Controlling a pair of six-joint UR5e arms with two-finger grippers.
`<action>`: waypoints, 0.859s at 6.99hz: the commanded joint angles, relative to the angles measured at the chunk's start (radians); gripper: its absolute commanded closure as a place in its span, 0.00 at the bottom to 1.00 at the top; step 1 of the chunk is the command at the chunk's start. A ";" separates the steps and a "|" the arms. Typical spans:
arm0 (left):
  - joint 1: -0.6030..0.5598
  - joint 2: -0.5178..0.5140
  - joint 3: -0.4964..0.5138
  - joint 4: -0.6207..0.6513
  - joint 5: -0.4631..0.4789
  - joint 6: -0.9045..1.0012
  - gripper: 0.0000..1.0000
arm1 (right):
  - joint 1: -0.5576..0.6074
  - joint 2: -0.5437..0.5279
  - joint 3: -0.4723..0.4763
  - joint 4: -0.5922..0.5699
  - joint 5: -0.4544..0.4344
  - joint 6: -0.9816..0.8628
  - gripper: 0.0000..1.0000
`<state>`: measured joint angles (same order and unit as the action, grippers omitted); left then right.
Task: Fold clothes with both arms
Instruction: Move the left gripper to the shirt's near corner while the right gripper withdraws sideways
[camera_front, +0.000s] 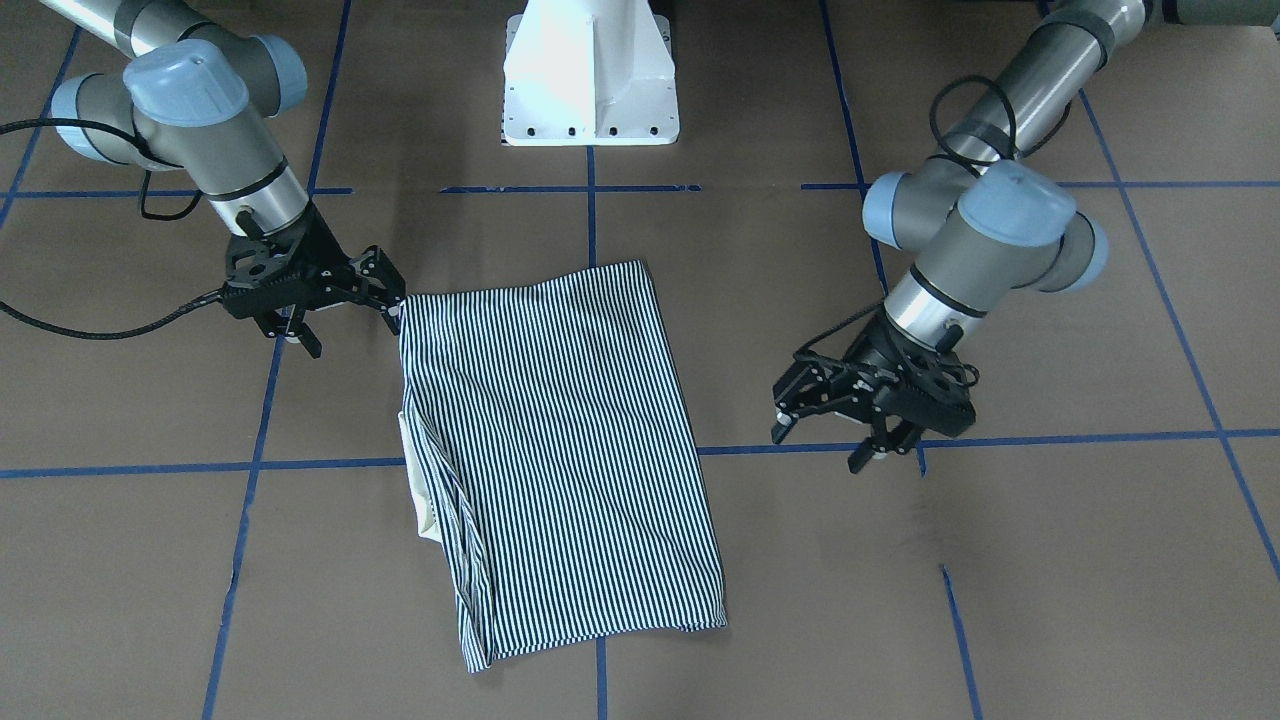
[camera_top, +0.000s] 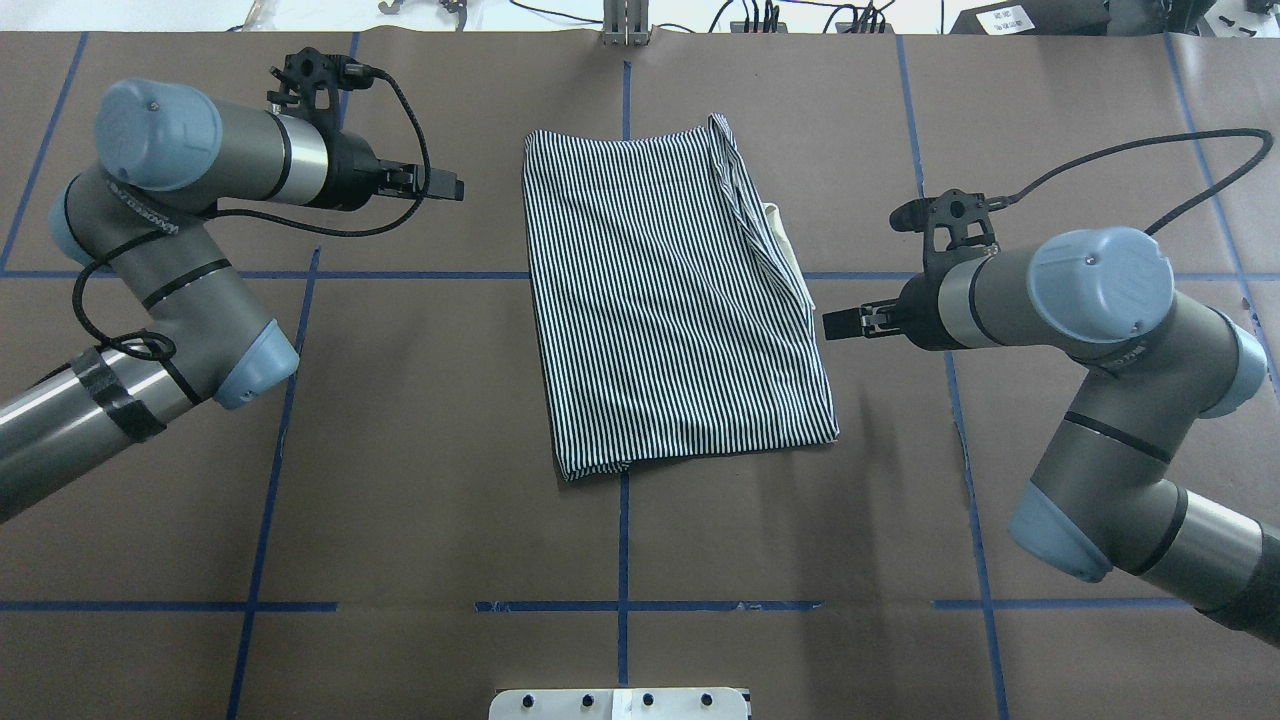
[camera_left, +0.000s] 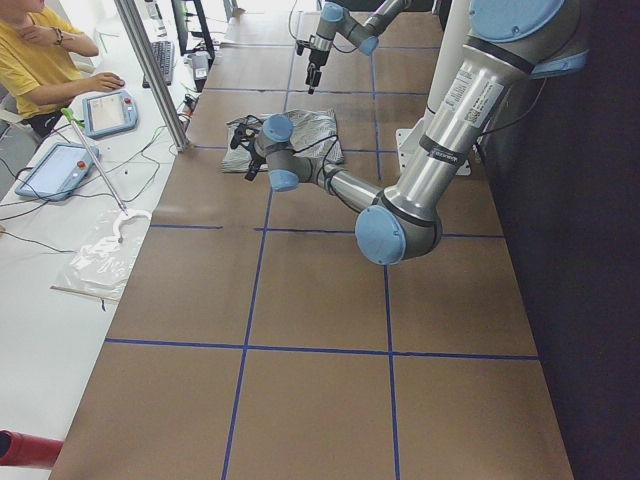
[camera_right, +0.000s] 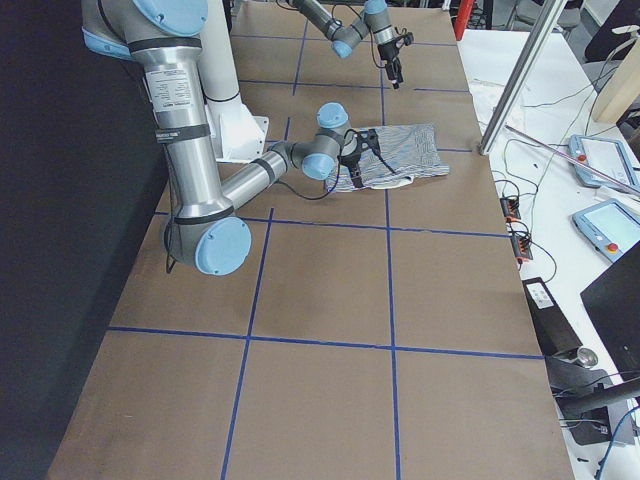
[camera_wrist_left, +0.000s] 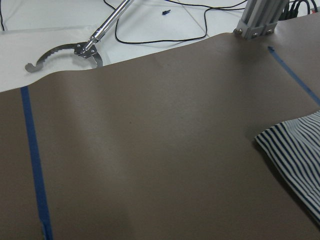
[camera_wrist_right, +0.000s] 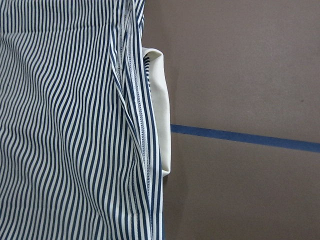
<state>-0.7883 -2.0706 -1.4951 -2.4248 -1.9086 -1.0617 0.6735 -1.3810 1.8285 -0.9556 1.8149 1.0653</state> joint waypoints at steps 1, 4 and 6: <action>0.210 0.113 -0.324 0.198 0.171 -0.220 0.00 | 0.011 -0.079 0.005 0.208 0.008 0.244 0.00; 0.485 0.118 -0.341 0.245 0.441 -0.663 0.18 | 0.020 -0.079 0.009 0.196 -0.038 0.403 0.01; 0.538 0.101 -0.280 0.245 0.497 -0.802 0.37 | 0.018 -0.079 0.008 0.196 -0.051 0.403 0.01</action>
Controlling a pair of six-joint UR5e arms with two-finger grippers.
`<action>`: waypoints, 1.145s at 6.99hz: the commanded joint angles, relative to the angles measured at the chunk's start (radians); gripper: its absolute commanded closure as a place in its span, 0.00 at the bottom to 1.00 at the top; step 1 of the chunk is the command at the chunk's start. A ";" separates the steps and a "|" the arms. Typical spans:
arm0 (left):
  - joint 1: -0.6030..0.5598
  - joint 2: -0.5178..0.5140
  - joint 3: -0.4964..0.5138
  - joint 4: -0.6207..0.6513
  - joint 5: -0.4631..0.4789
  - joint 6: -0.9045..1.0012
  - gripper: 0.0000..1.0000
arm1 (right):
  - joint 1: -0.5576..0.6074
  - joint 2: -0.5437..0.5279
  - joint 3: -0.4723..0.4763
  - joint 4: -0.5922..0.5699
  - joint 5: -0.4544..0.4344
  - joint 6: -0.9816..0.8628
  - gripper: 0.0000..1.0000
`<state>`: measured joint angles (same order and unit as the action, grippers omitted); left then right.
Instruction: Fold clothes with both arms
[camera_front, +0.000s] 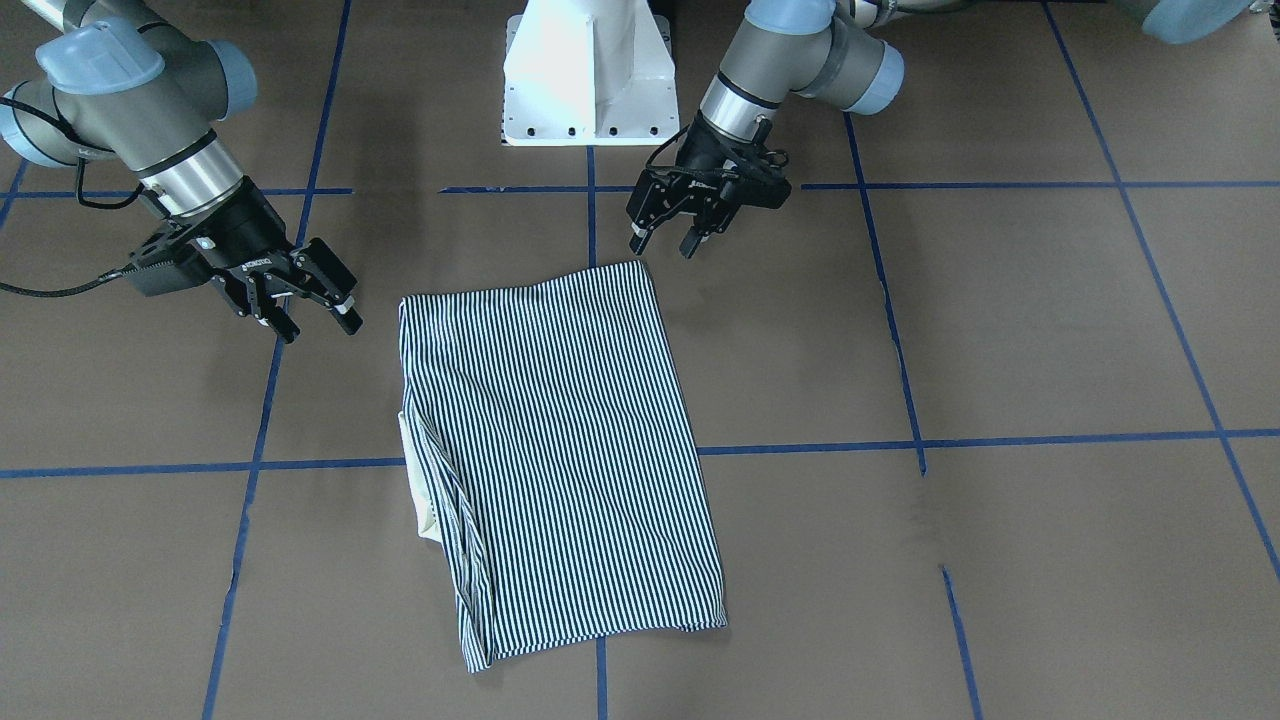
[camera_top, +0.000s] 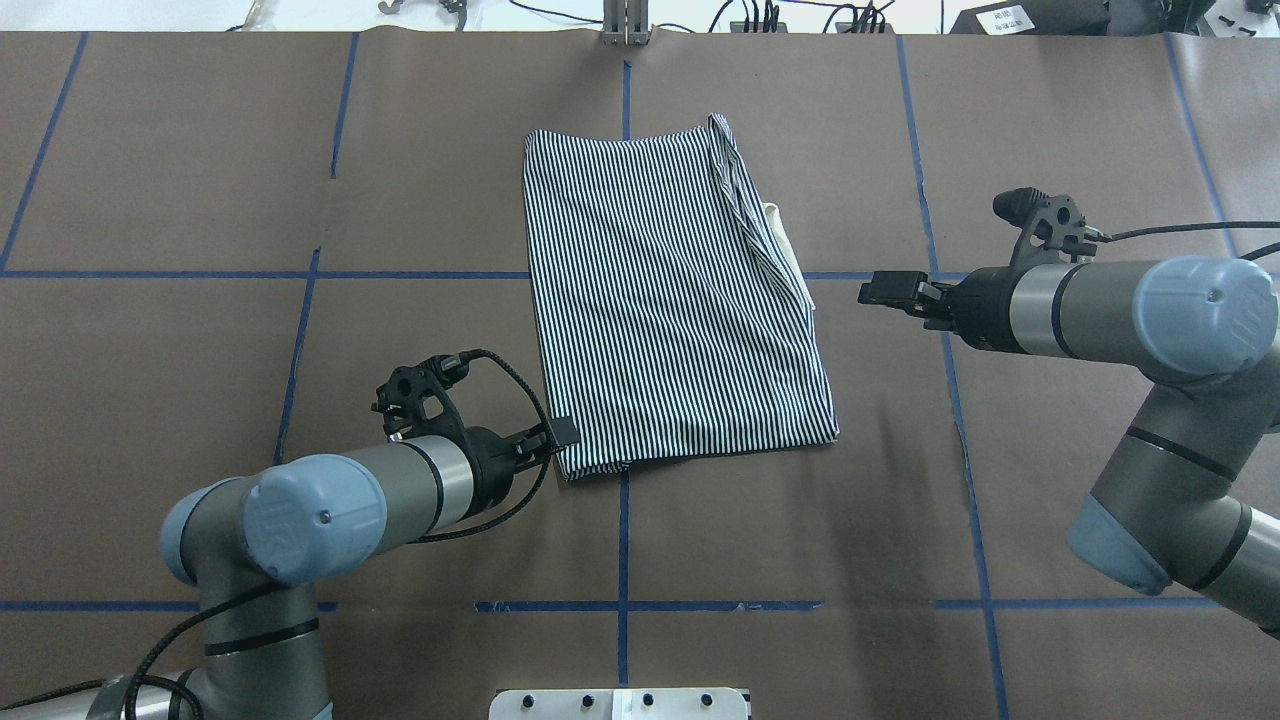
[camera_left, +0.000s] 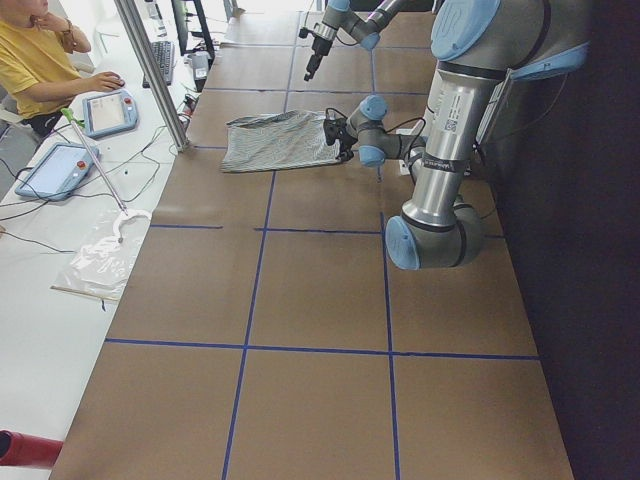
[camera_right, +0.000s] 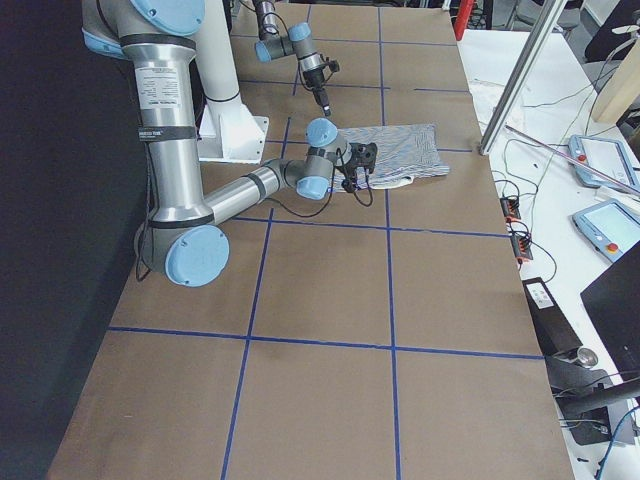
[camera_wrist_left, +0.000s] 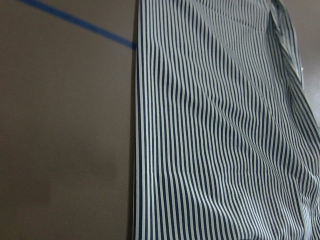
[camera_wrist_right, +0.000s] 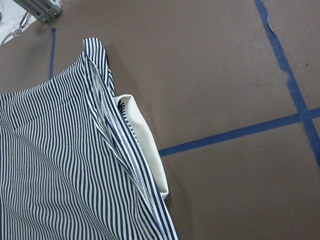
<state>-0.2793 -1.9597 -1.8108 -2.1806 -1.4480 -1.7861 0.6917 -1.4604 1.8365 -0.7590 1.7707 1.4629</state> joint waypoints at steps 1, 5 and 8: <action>0.028 -0.010 0.041 0.001 0.037 -0.081 0.38 | 0.000 0.000 0.000 0.000 -0.007 0.005 0.00; 0.019 -0.039 0.067 0.001 0.038 -0.118 0.42 | 0.000 -0.003 -0.002 0.000 -0.014 0.005 0.00; 0.012 -0.048 0.076 0.001 0.038 -0.118 0.42 | 0.000 -0.003 -0.003 0.000 -0.014 0.005 0.00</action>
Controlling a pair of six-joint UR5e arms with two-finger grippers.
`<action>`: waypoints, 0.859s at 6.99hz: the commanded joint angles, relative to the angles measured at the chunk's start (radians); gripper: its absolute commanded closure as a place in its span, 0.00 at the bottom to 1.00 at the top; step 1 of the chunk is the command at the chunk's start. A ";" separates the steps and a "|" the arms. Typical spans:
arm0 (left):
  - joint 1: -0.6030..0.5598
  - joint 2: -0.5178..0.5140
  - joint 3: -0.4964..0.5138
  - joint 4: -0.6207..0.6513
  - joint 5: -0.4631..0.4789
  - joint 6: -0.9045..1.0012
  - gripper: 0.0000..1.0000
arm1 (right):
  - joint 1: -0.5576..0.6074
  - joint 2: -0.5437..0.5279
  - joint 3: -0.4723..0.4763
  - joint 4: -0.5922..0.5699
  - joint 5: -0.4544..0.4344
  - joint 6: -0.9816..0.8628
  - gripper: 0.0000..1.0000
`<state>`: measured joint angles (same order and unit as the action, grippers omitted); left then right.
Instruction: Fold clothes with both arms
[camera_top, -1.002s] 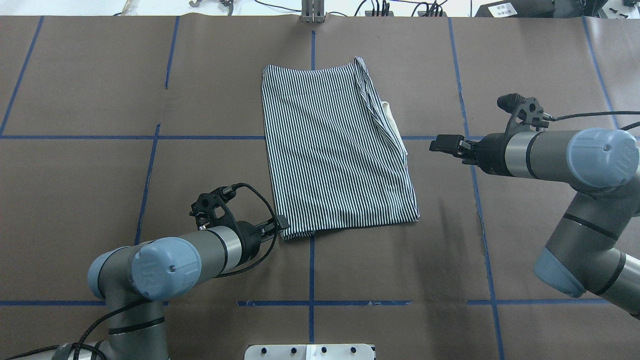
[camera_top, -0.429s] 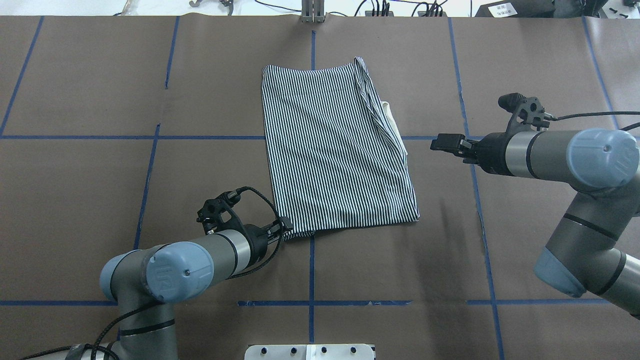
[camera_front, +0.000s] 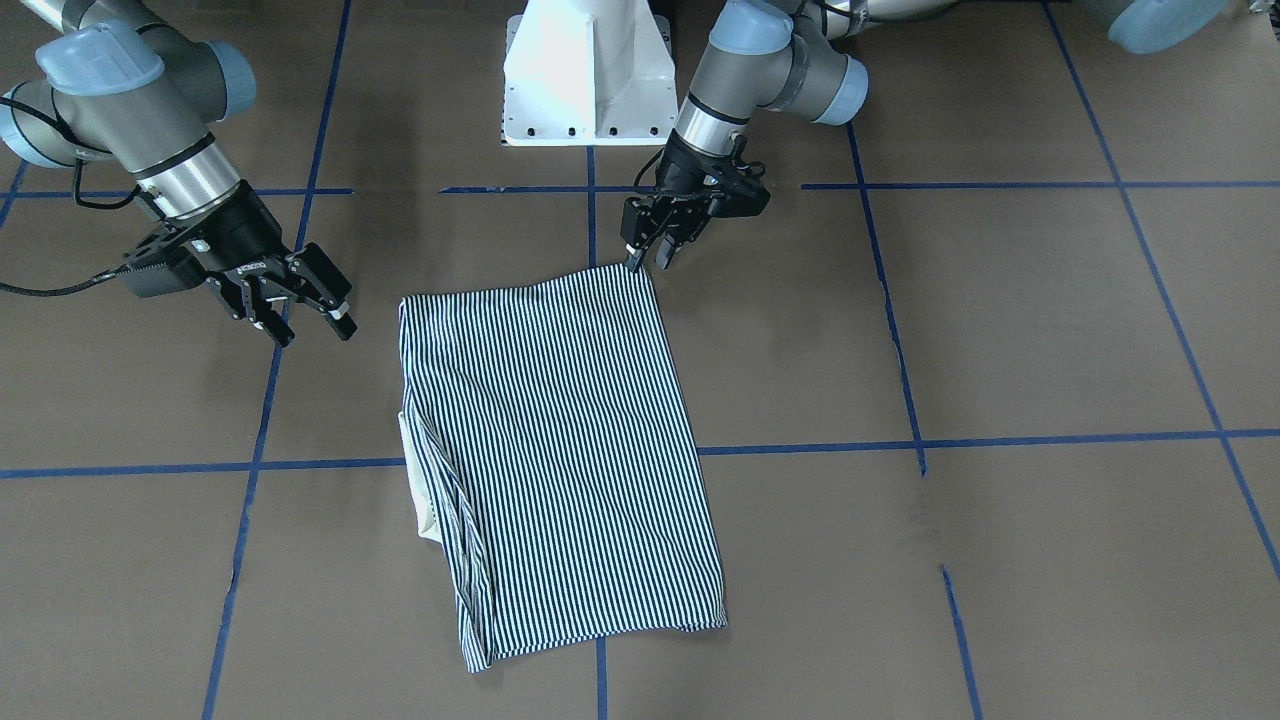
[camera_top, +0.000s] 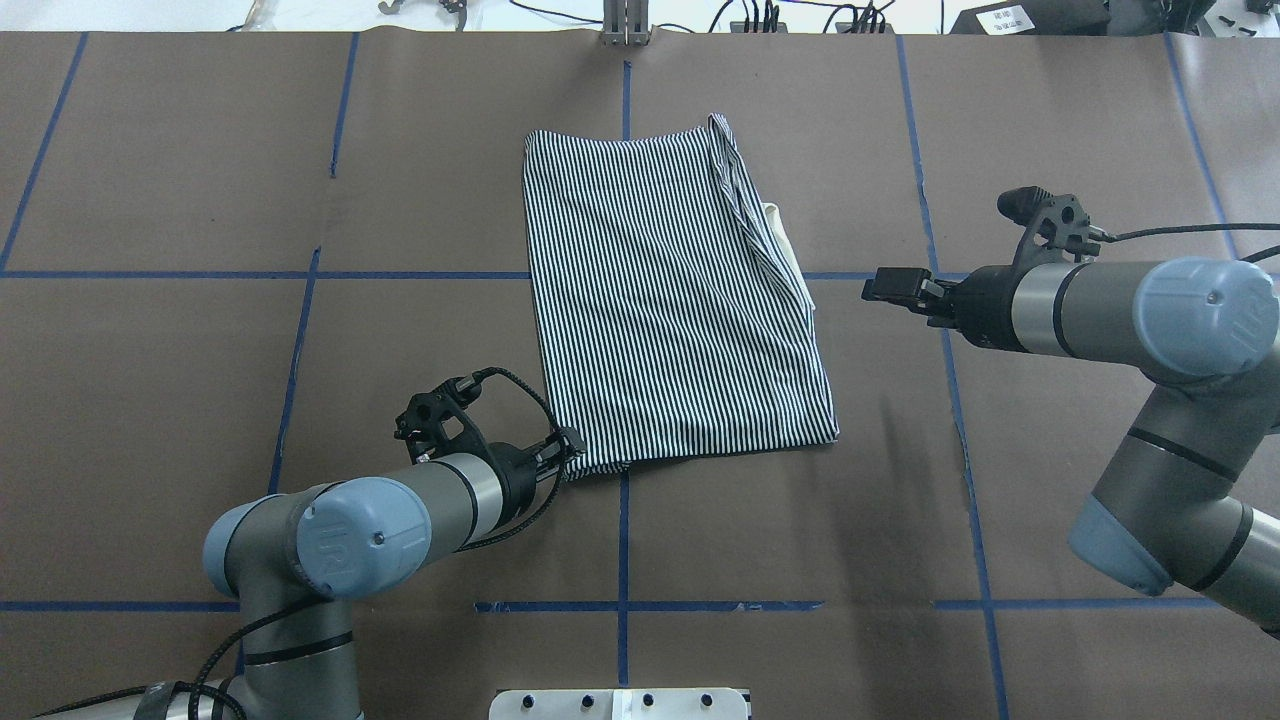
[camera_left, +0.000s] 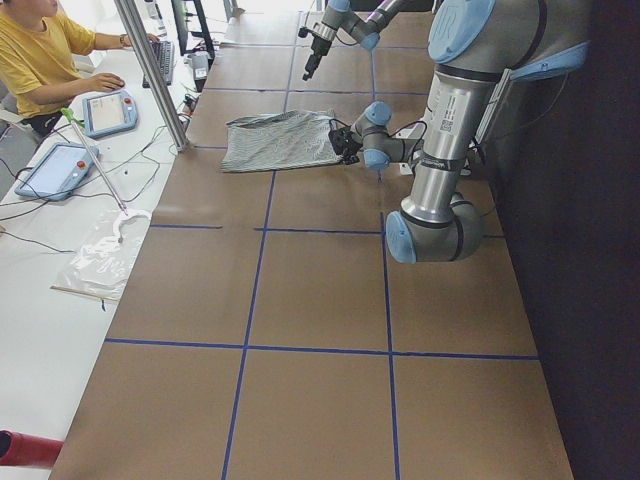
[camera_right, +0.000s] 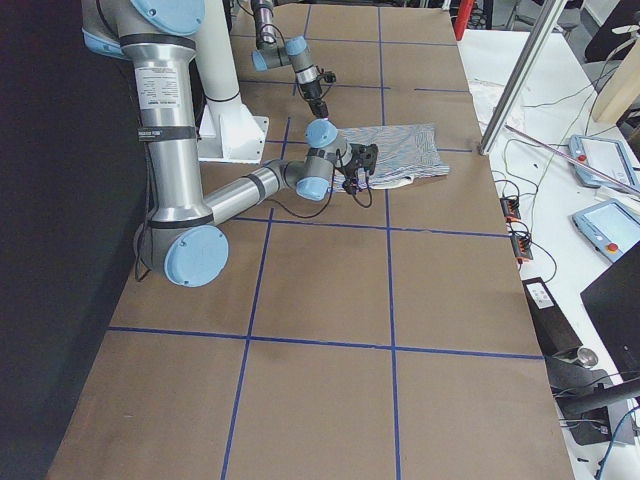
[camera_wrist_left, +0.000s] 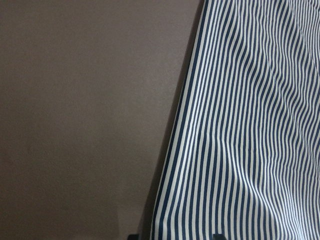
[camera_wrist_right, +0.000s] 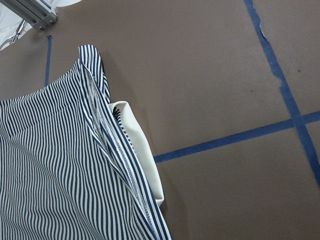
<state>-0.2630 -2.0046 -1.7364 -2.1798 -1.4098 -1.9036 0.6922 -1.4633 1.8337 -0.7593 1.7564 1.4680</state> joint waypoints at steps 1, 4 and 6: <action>-0.005 -0.009 0.003 0.000 0.000 0.000 0.43 | 0.001 -0.002 -0.002 0.000 0.000 0.000 0.00; -0.007 -0.039 0.049 -0.009 0.000 0.000 0.43 | 0.001 -0.002 -0.004 0.000 0.000 0.000 0.00; -0.007 -0.039 0.069 -0.011 -0.001 0.001 0.43 | 0.000 -0.003 -0.004 0.000 -0.008 0.000 0.00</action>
